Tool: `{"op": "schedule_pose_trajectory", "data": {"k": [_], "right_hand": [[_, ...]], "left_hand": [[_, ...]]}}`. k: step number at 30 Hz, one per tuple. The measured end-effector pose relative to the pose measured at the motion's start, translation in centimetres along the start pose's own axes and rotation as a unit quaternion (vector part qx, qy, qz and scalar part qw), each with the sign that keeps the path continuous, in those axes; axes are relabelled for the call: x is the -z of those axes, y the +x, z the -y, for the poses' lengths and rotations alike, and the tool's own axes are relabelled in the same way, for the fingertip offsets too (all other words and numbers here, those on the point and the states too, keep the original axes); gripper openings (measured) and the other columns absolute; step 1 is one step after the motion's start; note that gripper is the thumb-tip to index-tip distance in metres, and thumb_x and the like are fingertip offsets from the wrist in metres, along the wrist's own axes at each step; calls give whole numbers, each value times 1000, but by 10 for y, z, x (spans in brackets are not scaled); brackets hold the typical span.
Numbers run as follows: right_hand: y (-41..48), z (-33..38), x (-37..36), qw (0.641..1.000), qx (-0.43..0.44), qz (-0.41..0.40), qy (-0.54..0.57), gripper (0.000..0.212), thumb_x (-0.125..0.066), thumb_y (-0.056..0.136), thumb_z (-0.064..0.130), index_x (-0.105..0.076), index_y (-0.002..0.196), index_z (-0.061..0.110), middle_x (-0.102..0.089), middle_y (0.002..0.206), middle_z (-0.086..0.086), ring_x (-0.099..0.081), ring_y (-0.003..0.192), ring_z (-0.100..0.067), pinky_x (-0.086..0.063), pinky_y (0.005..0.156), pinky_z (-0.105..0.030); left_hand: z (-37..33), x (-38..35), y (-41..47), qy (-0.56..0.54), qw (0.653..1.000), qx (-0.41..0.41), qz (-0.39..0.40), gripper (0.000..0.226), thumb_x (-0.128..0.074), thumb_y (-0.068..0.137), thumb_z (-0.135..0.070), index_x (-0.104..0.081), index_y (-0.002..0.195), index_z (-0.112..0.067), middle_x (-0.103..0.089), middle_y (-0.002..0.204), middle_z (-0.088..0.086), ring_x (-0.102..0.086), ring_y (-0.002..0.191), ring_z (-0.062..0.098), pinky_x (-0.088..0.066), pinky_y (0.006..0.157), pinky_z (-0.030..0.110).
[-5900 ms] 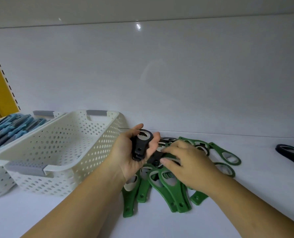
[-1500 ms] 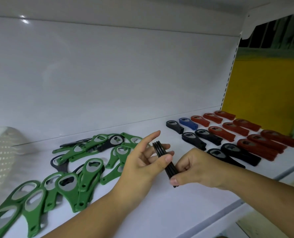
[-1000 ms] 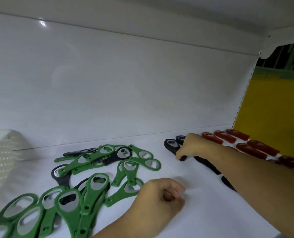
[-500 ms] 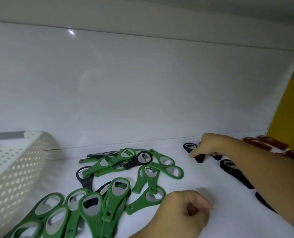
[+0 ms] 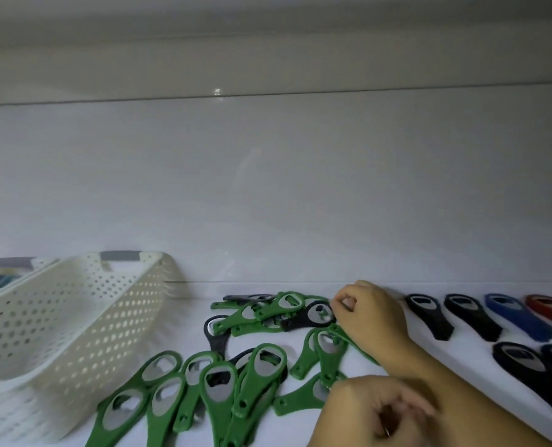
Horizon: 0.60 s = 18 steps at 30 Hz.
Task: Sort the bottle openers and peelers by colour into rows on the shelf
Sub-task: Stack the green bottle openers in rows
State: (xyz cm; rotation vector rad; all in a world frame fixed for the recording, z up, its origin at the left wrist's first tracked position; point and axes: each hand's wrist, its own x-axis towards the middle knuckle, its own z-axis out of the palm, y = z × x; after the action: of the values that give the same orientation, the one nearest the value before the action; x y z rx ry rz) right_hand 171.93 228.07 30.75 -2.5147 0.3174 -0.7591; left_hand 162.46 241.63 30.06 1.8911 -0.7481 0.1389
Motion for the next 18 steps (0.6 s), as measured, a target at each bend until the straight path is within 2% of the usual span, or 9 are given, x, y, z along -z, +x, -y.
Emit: {"op": "schedule_pose_trajectory", "data": {"k": [3, 5, 6, 7, 9, 11, 13, 15, 18], "right_hand": [[0, -6, -7, 996, 25, 90, -13, 37, -63, 84, 46, -64, 116, 28, -50, 105, 9, -48, 108, -12, -42, 87, -26], [2, -4, -10, 986, 44, 151, -59, 58, -58, 83, 56, -52, 133, 28, -45, 119, 5, -40, 119, -14, -36, 100, -28], [2, -1, -11, 982, 55, 166, -74, 60, -57, 83, 59, -50, 134, 29, -43, 120, 5, -38, 120, -15, -35, 102, -28], [3, 0, -12, 981, 61, 169, -75, 58, -58, 82, 59, -52, 131, 29, -43, 119, 5, -38, 119, -15, -34, 102, -29], [5, 1, -12, 986, 77, 140, -44, 43, -64, 81, 52, -57, 117, 30, -45, 112, 7, -42, 112, -14, -36, 95, -27], [6, -1, -11, 991, 101, 90, 17, 23, -69, 81, 36, -60, 99, 26, -49, 98, 9, -48, 98, -13, -37, 79, -21], [6, -3, -9, 989, 113, 55, 79, 9, -69, 83, 24, -60, 86, 21, -52, 85, 11, -51, 80, -12, -37, 65, -18], [2, -1, -8, 990, 106, 30, 91, 9, -65, 86, 24, -58, 81, 21, -55, 78, 11, -51, 71, -8, -42, 61, -23], [0, 2, -9, 989, 109, -6, 104, 11, -59, 91, 27, -56, 84, 20, -55, 69, 9, -51, 60, -11, -42, 55, -29]], "left_hand": [[20, -6, 13, 8, 971, 104, 215, 36, -58, 88, -15, -63, 61, -38, -57, 59, -25, -53, 62, -10, -44, 72, 6], [65, -9, 23, 29, 969, 138, 205, 4, -67, 80, -13, -70, 81, -15, -60, 74, -15, -54, 71, 2, -47, 97, 28], [87, -24, 43, 37, 961, 185, 201, 16, -65, 77, -4, -65, 93, -1, -61, 86, 0, -57, 81, 11, -43, 104, 40], [100, -40, 65, 122, 963, 164, 175, 24, -57, 77, 9, -56, 101, 3, -55, 97, 14, -58, 93, 17, -43, 103, 41], [91, -36, 83, 291, 946, 53, 136, 50, -50, 69, 28, -51, 107, -5, -46, 98, 27, -56, 93, 9, -48, 89, 19], [52, 23, 36, 160, 972, -102, 138, 43, -54, 73, 25, -62, 96, -10, -57, 88, 25, -50, 78, -10, -41, 72, 3], [3, 63, 22, 127, 969, -197, 80, 26, -58, 80, 4, -69, 89, -17, -67, 86, 4, -54, 79, -14, -42, 69, 6], [15, 93, 21, 63, 980, -185, -28, 25, -55, 83, -10, -68, 95, -29, -67, 84, -11, -62, 78, -3, -46, 67, 11], [48, 105, 34, 8, 990, -38, -136, 29, -55, 91, -7, -63, 97, -34, -67, 80, -15, -64, 72, 2, -47, 64, 15]]}}
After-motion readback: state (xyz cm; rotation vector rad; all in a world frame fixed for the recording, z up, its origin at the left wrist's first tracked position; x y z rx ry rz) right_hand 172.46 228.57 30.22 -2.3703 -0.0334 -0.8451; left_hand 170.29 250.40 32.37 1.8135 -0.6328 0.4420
